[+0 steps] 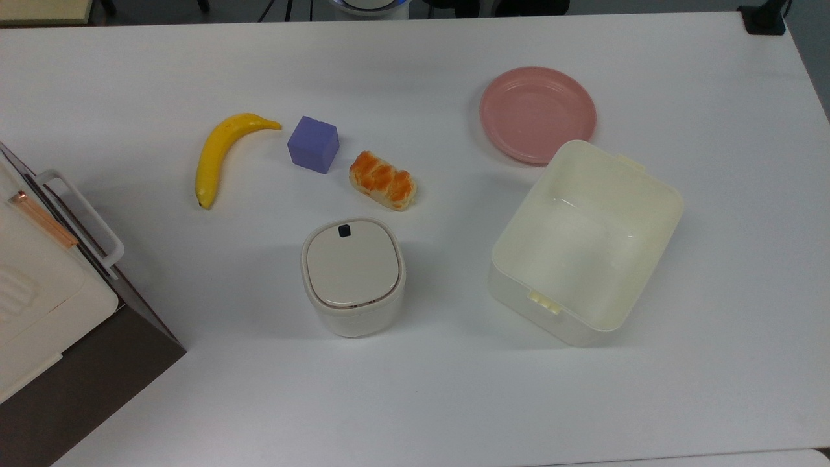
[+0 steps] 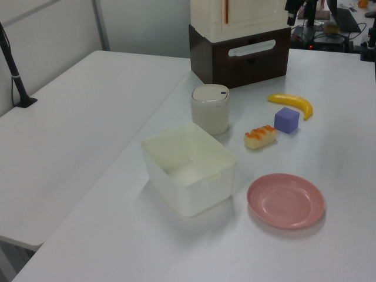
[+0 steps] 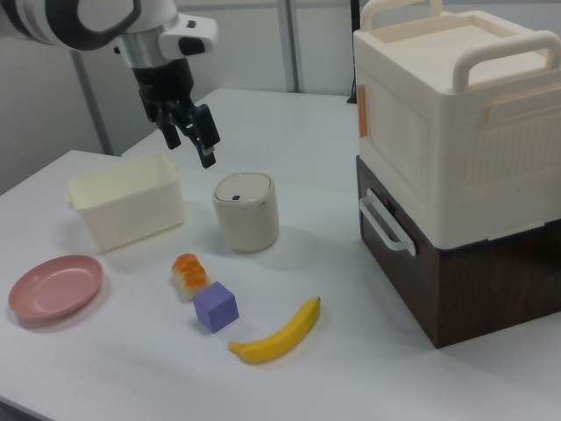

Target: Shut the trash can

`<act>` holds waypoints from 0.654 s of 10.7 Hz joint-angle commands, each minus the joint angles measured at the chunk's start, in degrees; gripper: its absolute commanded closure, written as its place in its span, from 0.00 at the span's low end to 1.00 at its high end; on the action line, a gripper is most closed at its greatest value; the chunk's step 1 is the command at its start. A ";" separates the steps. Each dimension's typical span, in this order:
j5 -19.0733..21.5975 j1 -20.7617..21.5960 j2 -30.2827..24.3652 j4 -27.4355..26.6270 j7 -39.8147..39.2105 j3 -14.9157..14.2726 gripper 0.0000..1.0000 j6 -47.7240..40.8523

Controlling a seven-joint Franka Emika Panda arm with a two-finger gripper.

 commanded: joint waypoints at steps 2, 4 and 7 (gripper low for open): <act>4.46 -0.04 -0.44 3.10 -6.14 -1.98 0.00 -4.46; 4.46 0.22 -0.27 3.10 -5.89 -1.54 0.00 -5.07; 4.46 0.40 0.00 4.15 -5.71 -1.45 0.00 -5.51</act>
